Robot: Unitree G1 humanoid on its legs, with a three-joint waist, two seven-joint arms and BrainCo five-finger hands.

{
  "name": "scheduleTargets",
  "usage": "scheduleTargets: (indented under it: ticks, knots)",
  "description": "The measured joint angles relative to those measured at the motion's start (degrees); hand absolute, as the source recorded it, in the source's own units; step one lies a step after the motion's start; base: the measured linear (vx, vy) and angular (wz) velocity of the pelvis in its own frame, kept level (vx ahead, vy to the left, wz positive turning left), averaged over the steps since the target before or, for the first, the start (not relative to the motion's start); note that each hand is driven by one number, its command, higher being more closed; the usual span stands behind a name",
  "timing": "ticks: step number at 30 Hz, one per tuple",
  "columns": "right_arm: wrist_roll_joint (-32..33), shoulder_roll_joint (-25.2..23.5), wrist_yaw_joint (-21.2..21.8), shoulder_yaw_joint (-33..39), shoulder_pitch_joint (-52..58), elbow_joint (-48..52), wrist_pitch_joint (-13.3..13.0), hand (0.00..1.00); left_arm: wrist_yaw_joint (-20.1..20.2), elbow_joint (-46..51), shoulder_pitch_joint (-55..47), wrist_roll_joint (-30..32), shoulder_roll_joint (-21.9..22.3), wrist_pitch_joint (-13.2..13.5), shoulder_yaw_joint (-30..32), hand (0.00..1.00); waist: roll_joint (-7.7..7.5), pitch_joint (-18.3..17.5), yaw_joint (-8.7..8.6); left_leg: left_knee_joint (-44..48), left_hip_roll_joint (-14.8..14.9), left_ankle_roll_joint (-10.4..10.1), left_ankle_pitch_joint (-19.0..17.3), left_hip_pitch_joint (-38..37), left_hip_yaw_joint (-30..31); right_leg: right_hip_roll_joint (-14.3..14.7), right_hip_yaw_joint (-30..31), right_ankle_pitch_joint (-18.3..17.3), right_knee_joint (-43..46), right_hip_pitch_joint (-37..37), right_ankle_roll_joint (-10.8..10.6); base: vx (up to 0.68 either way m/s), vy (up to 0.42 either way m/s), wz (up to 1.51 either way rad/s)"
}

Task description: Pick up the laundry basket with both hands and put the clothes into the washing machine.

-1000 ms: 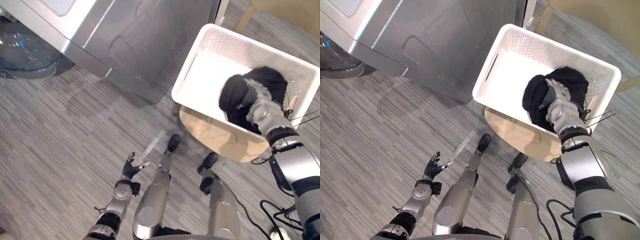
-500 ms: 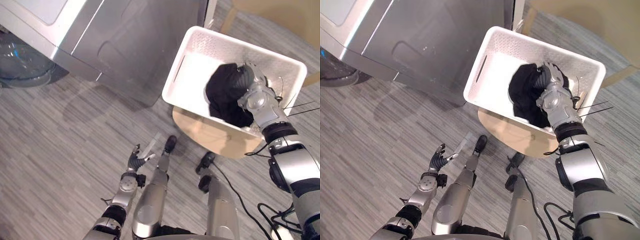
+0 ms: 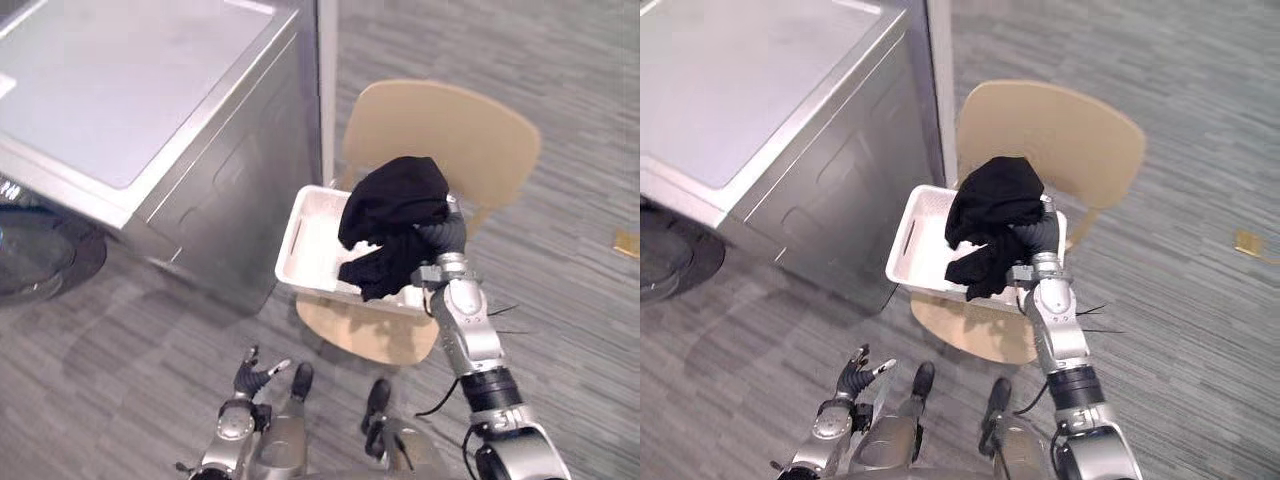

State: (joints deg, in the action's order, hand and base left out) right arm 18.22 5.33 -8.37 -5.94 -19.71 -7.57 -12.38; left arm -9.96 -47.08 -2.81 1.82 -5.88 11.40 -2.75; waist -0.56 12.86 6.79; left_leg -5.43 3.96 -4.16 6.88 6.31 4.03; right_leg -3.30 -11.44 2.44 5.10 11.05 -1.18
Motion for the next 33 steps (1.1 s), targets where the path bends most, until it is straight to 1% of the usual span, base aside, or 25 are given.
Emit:
scheduleTargets:
  ticks: [1, 3, 4, 5, 6, 7, 8, 9, 10, 11, 12, 13, 14, 15, 16, 17, 18, 20, 22, 23, 24, 26, 27, 30, 33]
  knots:
    - [1.67, -0.89, 0.83, -1.62, 0.00, 1.55, -1.01, 1.00, 0.00, -0.22, -0.47, -0.02, 0.00, 0.00, 0.65, 0.00, -0.46, -0.22, 0.25, 0.00, 0.31, 0.03, -0.31, -0.71, -2.74, 0.61, 2.52, 1.26, -1.32, -0.03, -0.12, -0.07, 0.032, -0.99]
    - [2.70, -2.09, 1.33, -3.49, 0.82, 3.85, -2.12, 1.00, 0.03, -0.11, -0.44, -0.05, -0.05, -0.01, 0.63, 0.00, -0.68, -0.31, -0.72, 0.33, 0.52, 0.09, -0.59, -1.06, -4.13, 0.91, 4.02, 2.16, -1.51, 0.08, -0.48, -0.09, 0.024, -0.57]
    - [2.89, -2.80, 1.81, -3.42, 2.39, 4.97, -2.63, 1.00, 0.04, 0.81, -0.33, -0.16, -0.11, 0.06, 0.63, 0.00, -0.75, -0.42, -1.45, 1.90, 0.87, 0.51, -0.90, -0.51, -4.03, 0.84, 4.03, 1.62, -0.57, 0.09, -1.58, -0.14, -0.021, 0.05]
    - [3.46, -2.69, 2.19, -3.42, 4.05, 6.11, -2.71, 1.00, 0.02, 2.42, -0.40, -0.18, -0.13, 0.29, 0.86, 0.00, -0.49, -0.36, -1.52, 2.85, 2.02, 0.94, -1.26, 0.22, -3.66, 0.99, 4.79, -2.12, 8.66, 2.46, -1.31, -0.15, -0.041, 0.24]
    - [3.68, -2.75, 2.29, -3.43, 5.15, 6.92, -2.79, 1.00, 0.02, 3.09, -0.33, -0.18, -0.19, 0.32, 0.90, 0.00, -0.52, -0.38, -1.69, 3.46, 2.23, 0.94, -1.26, 0.56, -2.80, 0.58, 5.34, -5.60, 15.22, 3.68, 0.46, -0.11, -0.101, 0.62]
    - [3.69, -2.68, 2.73, -3.49, 6.99, 7.81, -3.18, 1.00, 0.01, 4.94, -0.45, -0.20, -0.71, 0.31, 1.06, 0.00, -0.93, -0.52, -1.81, 5.27, 2.10, 0.67, -1.10, 1.25, -0.50, -1.60, 5.56, -10.95, 27.22, 4.17, -0.90, -0.08, -0.162, 0.97]
    - [3.53, -2.57, 3.40, -3.66, 7.63, 7.81, -3.17, 1.00, -0.02, 6.85, -0.89, -0.24, -0.99, 0.31, 1.14, 0.00, -1.57, -0.91, -1.54, 6.92, 1.53, 0.52, -1.00, 2.66, 1.71, -3.63, 7.46, -13.66, 33.21, 2.47, -3.28, -0.08, -0.211, 0.98]
    - [3.49, -2.48, 3.54, -4.15, 7.65, 7.81, -3.17, 1.00, -0.02, 7.87, -1.06, -0.31, -1.11, 0.31, 1.15, 0.00, -1.73, -1.02, -1.30, 7.81, 1.26, 0.41, -0.93, 3.54, 2.59, -4.15, 8.51, -14.41, 33.89, 1.42, -3.69, -0.20, -0.392, 1.00]
    - [3.00, -2.42, 3.63, -5.61, 7.29, 7.79, -3.30, 1.00, -0.22, 11.72, -1.87, -1.48, -1.13, 0.36, 1.24, 0.00, -2.04, -1.36, -1.12, 9.60, 0.61, -0.79, -0.10, 6.74, 4.85, -4.08, 10.38, -17.93, 30.00, -1.47, -5.59, -0.28, -0.443, 0.88]
    - [2.26, -2.33, 3.63, -6.62, 6.51, 7.34, -3.34, 1.00, -0.26, 15.20, -2.71, -2.18, -1.08, 0.53, 1.22, 0.00, -1.78, -1.47, -0.86, 9.29, 1.01, -2.46, 1.21, 8.88, 6.29, -3.30, 9.60, -21.26, 26.05, -1.91, -4.42, -0.25, -0.380, 0.73]
    - [1.76, -2.25, 3.60, -7.01, 5.89, 6.69, -3.34, 1.00, -0.27, 16.80, -2.88, -2.33, -1.07, 0.77, 1.18, 0.00, -1.64, -1.55, -0.04, 8.84, 1.49, -3.25, 2.13, 9.97, 6.69, -2.70, 9.40, -22.98, 23.91, -1.89, -3.46, -0.31, -0.326, 0.35]
    - [0.66, -0.90, 3.50, -7.24, 5.22, 5.53, -3.32, 1.00, -0.31, 18.21, -3.45, -2.57, 0.80, 1.24, 0.89, 0.00, 0.82, -1.28, 0.96, 7.63, 3.27, -2.67, 4.59, 12.22, 7.92, 0.20, 6.85, -23.70, 22.49, -0.96, -1.58, -0.27, -0.244, 0.40]
    - [0.40, 0.15, 3.32, -7.27, 5.56, 4.86, -3.32, 1.00, -0.24, 19.34, -4.04, -3.00, 1.95, 1.33, 0.49, 0.00, 2.29, -1.23, 0.32, 7.11, 3.99, -0.97, 6.42, 13.47, 8.77, 1.43, 5.24, -23.23, 22.26, -0.57, -0.71, -0.41, -0.308, 0.69]
    - [-0.05, 1.85, 3.02, -6.91, 6.34, 3.00, -3.17, 1.00, -0.16, 22.44, -5.68, -3.59, 3.21, 1.36, -1.49, 0.00, 3.87, -1.41, 0.14, 5.17, 5.55, 2.56, 4.33, 13.76, 9.42, 2.42, 2.58, -22.77, 22.57, 0.10, 0.21, -0.28, -0.164, 0.79]
    - [-0.47, 2.35, 2.87, -6.65, 6.71, 2.45, -3.04, 1.00, -0.13, 23.39, -6.23, -3.66, 3.32, 1.37, -2.64, 0.00, 4.21, -1.28, 0.14, 4.45, 5.87, 3.73, 1.25, 13.90, 9.04, 2.65, 1.49, -22.36, 21.81, -0.23, 0.93, -0.36, -0.185, 0.89]
    - [-1.71, 3.29, 2.25, -5.54, 6.68, 1.62, -2.50, 1.00, 0.03, 25.39, -6.52, -3.73, 3.37, 1.46, -5.72, 0.00, 3.51, -0.84, 0.35, 3.55, 5.80, 4.39, -6.19, 14.15, 4.61, 1.70, -0.16, -19.30, 17.38, -0.80, 2.69, -0.27, -0.140, 0.75]
    - [-2.42, 3.74, 2.25, -5.04, 6.35, 1.67, -2.55, 1.00, 0.10, 27.20, -6.85, -3.71, 3.43, 1.50, -6.78, 0.00, 3.28, -0.90, 0.24, 4.10, 4.36, 1.70, -3.52, 13.99, 1.64, 0.33, -1.13, -17.61, 14.99, -0.83, 3.32, -0.22, -0.121, 0.73]
    - [-3.12, 3.95, 2.24, -4.38, 5.82, 1.75, -2.67, 1.00, 0.38, 33.00, -7.38, -3.47, 3.37, 2.01, -6.46, 0.00, 3.38, -1.10, -0.83, 9.26, 1.38, 1.28, -2.68, 12.94, -1.70, -1.48, -2.58, -13.52, 11.23, -0.18, 3.22, -0.18, -0.082, 0.53]
    - [-3.39, 4.53, 2.21, -4.44, 5.77, 1.73, -2.62, 1.00, -0.06, 38.25, -7.13, -3.20, 2.96, 3.91, -5.51, 0.00, 3.73, -1.24, -1.20, 15.02, 0.87, 1.24, -3.11, 9.85, -3.23, -1.64, -3.01, -11.72, 9.85, 0.23, 3.35, -0.15, -0.043, 0.26]
    - [-3.72, 4.73, 2.18, -4.52, 5.77, 1.73, -2.60, 1.00, -0.25, 40.51, -6.07, -2.54, 2.41, 5.22, -5.52, 0.00, 3.81, -1.29, -1.57, 14.91, 1.26, 0.65, -5.99, 5.39, -4.37, -1.54, -3.37, -11.08, 9.44, 0.22, 3.21, -0.08, -0.001, 0.15]
    - [-3.74, 4.80, 2.17, -4.39, 5.75, 1.73, -2.60, 1.00, -0.34, 40.77, -4.79, -1.44, 2.29, 5.74, -5.75, 0.00, 3.98, -1.39, -1.57, 13.15, 1.42, 0.47, -6.21, 3.62, -4.53, -1.51, -3.81, -10.67, 9.19, 0.12, 3.04, -0.09, 0.016, 0.18]
    - [-3.79, 4.74, 2.33, -4.56, 5.60, 1.73, -2.59, 1.00, -0.41, 41.03, -1.90, -0.22, 2.24, 5.99, -6.82, 0.00, 5.20, -2.17, -2.00, 7.84, 2.17, 0.21, -6.02, 1.02, -4.41, -0.51, -5.03, -9.34, 7.49, -0.72, 2.49, -0.11, 0.077, 0.25]
    - [-3.74, 4.56, 2.62, -4.73, 5.60, 1.74, -2.59, 1.00, -0.51, 41.03, -0.10, 0.72, 1.89, 6.00, -7.96, 0.00, 5.36, -2.57, -3.20, 5.61, 2.24, -1.31, -5.01, 0.46, -4.01, -0.69, -6.17, -8.82, 6.82, -1.27, 1.88, -0.12, 0.138, 0.35]
    - [-3.36, 4.09, 3.73, -5.62, 5.61, 1.74, -2.48, 1.00, -1.34, 41.04, 4.07, 1.49, -1.24, 6.01, -12.84, 0.00, 4.93, -3.19, -3.04, 4.82, 1.10, -1.16, -4.53, 0.04, -3.61, -1.67, -6.39, -7.19, 5.17, -2.27, 0.42, -0.08, 0.113, 0.16]
    - [-2.98, 2.88, 5.65, -8.93, 5.61, 1.74, -2.25, 1.00, -1.31, 40.92, 6.64, 2.96, -2.36, 6.01, -15.81, 0.00, 4.56, -4.37, -2.97, 3.03, 0.54, -0.89, -3.28, -1.00, -3.22, -1.80, -6.82, -5.79, 2.68, -3.91, -0.15, -0.04, 0.079, 0.13]
